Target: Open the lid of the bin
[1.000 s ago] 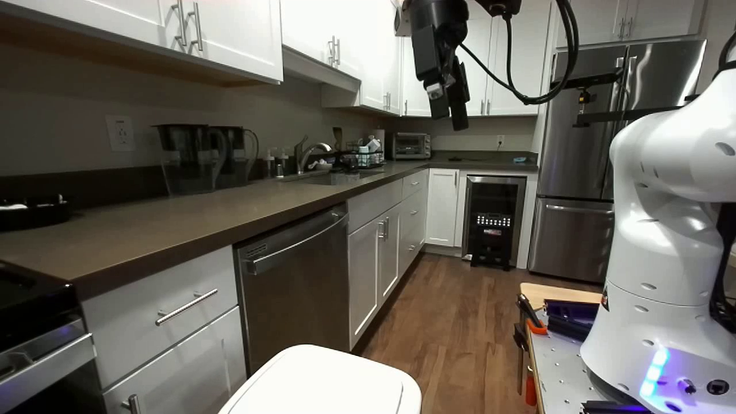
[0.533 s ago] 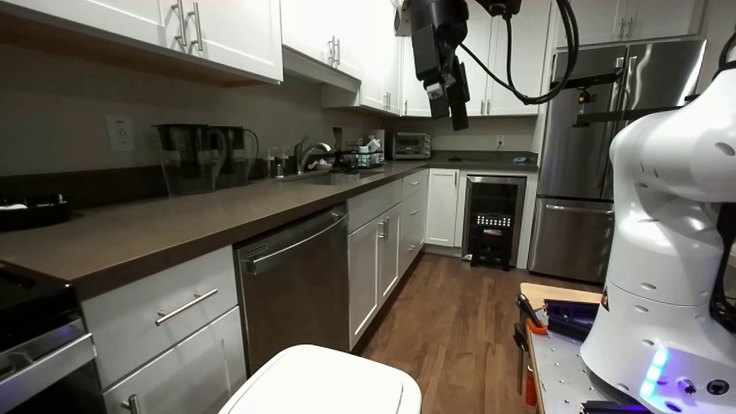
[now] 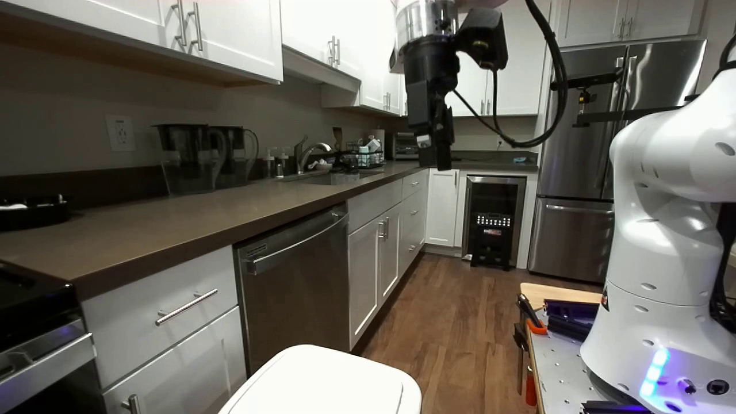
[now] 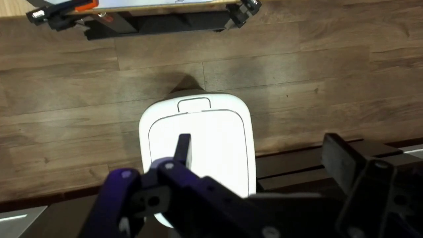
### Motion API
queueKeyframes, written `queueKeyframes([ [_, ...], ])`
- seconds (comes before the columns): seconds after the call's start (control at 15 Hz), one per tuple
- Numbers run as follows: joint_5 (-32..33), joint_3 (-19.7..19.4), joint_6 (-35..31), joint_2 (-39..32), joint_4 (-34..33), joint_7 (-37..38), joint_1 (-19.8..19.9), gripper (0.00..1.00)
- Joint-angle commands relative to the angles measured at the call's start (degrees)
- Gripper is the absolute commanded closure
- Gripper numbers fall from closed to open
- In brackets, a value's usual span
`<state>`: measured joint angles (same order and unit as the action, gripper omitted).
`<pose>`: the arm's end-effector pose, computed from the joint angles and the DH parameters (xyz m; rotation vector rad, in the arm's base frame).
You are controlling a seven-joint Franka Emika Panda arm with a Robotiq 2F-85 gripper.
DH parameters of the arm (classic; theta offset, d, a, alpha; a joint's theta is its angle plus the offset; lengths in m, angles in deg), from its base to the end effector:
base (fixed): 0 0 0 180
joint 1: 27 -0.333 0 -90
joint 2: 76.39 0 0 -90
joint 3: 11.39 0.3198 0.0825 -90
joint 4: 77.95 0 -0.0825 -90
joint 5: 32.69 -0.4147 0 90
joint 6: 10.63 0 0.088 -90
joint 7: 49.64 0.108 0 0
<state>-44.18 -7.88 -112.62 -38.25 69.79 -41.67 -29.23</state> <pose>0.3561 0.0533 0.4560 -2.9895 0.1636 0.2236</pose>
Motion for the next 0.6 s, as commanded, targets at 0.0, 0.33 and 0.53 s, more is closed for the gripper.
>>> queueKeyframes([
  [0.0, 1.1, -1.5, -10.3, -0.6, 7.7, -6.5, 0.1, 0.00],
  [0.33, 1.7, -3.6, -29.4, -12.3, 12.7, -12.2, -0.2, 0.00],
  [0.53, 0.2, -4.7, -39.1, -21.0, 13.0, -14.9, -1.3, 0.00],
])
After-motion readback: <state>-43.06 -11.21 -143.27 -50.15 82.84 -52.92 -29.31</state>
